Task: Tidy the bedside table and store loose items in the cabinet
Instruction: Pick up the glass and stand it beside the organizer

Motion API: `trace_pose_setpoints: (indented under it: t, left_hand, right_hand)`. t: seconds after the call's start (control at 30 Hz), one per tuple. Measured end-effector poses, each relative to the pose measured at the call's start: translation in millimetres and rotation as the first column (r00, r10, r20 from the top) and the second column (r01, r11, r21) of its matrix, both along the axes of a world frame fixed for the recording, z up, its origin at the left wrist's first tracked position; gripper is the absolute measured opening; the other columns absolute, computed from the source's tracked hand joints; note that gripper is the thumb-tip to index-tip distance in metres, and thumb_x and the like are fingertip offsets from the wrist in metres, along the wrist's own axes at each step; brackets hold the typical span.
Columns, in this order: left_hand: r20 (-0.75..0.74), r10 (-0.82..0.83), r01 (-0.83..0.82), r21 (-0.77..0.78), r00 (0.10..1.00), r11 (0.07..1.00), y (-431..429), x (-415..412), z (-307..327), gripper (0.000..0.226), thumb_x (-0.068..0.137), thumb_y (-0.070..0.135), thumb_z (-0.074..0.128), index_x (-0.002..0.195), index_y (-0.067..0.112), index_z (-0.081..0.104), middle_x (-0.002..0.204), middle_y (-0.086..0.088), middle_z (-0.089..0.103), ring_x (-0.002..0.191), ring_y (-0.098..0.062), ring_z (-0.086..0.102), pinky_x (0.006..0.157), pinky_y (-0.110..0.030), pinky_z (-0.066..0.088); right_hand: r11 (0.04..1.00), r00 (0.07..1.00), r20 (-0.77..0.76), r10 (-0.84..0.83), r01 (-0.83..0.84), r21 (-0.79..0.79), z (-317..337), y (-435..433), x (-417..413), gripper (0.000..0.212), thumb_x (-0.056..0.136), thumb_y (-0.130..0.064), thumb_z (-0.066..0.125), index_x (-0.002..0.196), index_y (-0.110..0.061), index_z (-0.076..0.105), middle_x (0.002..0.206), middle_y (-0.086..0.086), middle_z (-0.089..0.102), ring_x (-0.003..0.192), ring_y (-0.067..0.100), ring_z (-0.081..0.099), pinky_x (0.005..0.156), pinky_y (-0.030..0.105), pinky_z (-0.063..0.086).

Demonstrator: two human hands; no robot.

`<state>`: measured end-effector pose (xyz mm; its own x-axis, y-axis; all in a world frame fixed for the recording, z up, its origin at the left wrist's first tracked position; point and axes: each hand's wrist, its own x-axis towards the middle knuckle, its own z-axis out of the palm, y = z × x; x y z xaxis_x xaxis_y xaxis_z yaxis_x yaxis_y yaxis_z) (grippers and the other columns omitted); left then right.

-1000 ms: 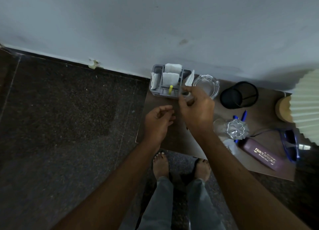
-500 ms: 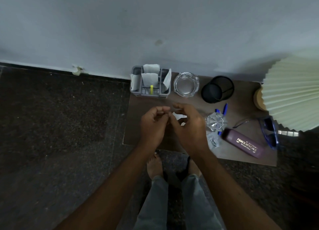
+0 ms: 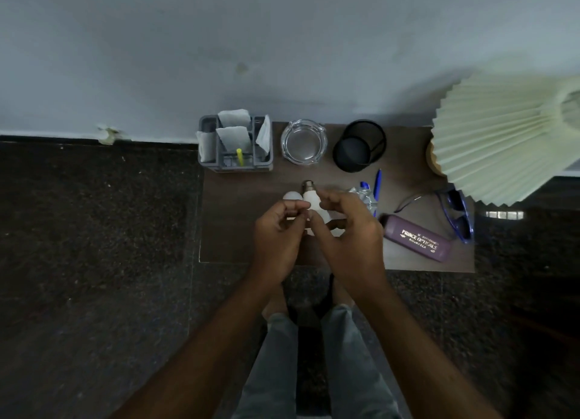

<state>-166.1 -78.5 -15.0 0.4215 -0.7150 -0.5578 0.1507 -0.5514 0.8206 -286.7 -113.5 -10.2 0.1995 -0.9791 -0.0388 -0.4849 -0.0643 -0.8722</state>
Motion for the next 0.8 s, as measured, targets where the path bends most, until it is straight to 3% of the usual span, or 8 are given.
trace_pose_setpoints:
  t: [0.1,0.23,0.3,0.4,0.5,0.63,0.73,0.8]
  left_hand:
    - [-0.002,-0.022,0.022,0.013,1.0,1.0,-4,-12,-3,0.015,0.094,0.003,0.064,0.105,0.008,0.074,0.1,-0.004,0.077,0.093,-0.016,0.075,0.082,-0.031,0.061]
    - [0.025,-0.035,0.035,0.004,0.999,0.999,-14,-28,-13,0.019,0.093,0.002,0.064,0.101,0.017,0.073,0.105,-0.003,0.075,0.098,-0.023,0.074,0.087,-0.043,0.061]
    - [0.036,-0.039,0.039,-0.003,0.999,0.999,-18,-32,-18,0.024,0.092,0.002,0.064,0.108,0.018,0.072,0.11,0.001,0.074,0.103,-0.021,0.072,0.087,-0.037,0.06]
    - [0.05,-0.044,0.045,-0.007,0.998,0.999,-26,-45,-22,0.033,0.095,0.005,0.062,0.125,0.016,0.067,0.122,0.004,0.068,0.105,-0.001,0.066,0.087,-0.021,0.055]
    - [0.013,-0.049,0.049,0.002,0.999,0.999,-34,-56,-23,0.034,0.1,0.01,0.057,0.134,0.014,0.061,0.126,0.007,0.063,0.1,0.012,0.061,0.082,-0.006,0.049]
    - [-0.05,-0.084,0.084,0.006,0.995,0.996,-43,-68,-24,0.033,0.103,0.018,0.054,0.136,0.016,0.059,0.118,0.019,0.062,0.096,0.024,0.059,0.079,0.0,0.045]
    - [-0.035,-0.112,0.114,0.04,0.993,0.993,-51,-73,-27,0.035,0.104,0.022,0.053,0.138,0.016,0.058,0.121,0.015,0.062,0.102,0.016,0.057,0.083,-0.006,0.045]
    - [-0.002,-0.127,0.126,0.063,0.992,0.99,-55,-75,-30,0.035,0.104,0.023,0.053,0.138,0.016,0.059,0.125,0.011,0.062,0.107,0.009,0.057,0.09,-0.011,0.044]
  right_hand:
    - [1.0,1.0,-0.011,-0.013,0.013,-0.02,6,-3,-17,0.033,0.089,-0.029,0.071,0.121,-0.03,0.063,0.113,-0.023,0.061,0.108,-0.002,0.061,0.076,0.013,0.054]
    - [0.997,0.997,0.004,-0.074,0.074,0.018,10,-9,-45,0.034,0.089,-0.028,0.071,0.122,-0.024,0.065,0.117,-0.016,0.063,0.111,0.003,0.062,0.083,0.031,0.059]
    - [0.993,0.993,0.029,-0.111,0.109,0.053,10,-11,-54,0.034,0.089,-0.028,0.071,0.122,-0.024,0.066,0.116,-0.015,0.064,0.108,0.004,0.063,0.082,0.031,0.058]
    - [0.968,0.975,0.064,-0.212,0.2,0.149,10,-12,-66,0.033,0.09,-0.028,0.073,0.122,-0.025,0.066,0.116,-0.015,0.065,0.094,0.006,0.065,0.073,0.027,0.057]
    - [0.928,0.947,0.109,-0.303,0.267,0.26,8,-14,-69,0.034,0.092,-0.031,0.071,0.125,-0.023,0.065,0.118,-0.013,0.065,0.087,-0.01,0.065,0.064,0.007,0.05]
    - [0.844,0.927,0.125,-0.354,0.259,0.469,-3,-24,-66,0.04,0.093,-0.042,0.068,0.131,-0.031,0.057,0.104,-0.04,0.063,0.097,-0.013,0.065,0.077,0.015,0.055]
    - [0.776,0.912,0.11,-0.395,0.267,0.572,-15,-30,-62,0.044,0.094,-0.047,0.065,0.133,-0.029,0.057,0.116,-0.023,0.065,0.102,-0.001,0.066,0.09,0.033,0.058]
    - [0.757,0.918,0.097,-0.385,0.253,0.602,-22,-35,-58,0.051,0.094,-0.049,0.063,0.138,-0.023,0.057,0.131,-0.008,0.064,0.114,0.004,0.063,0.096,0.029,0.054]
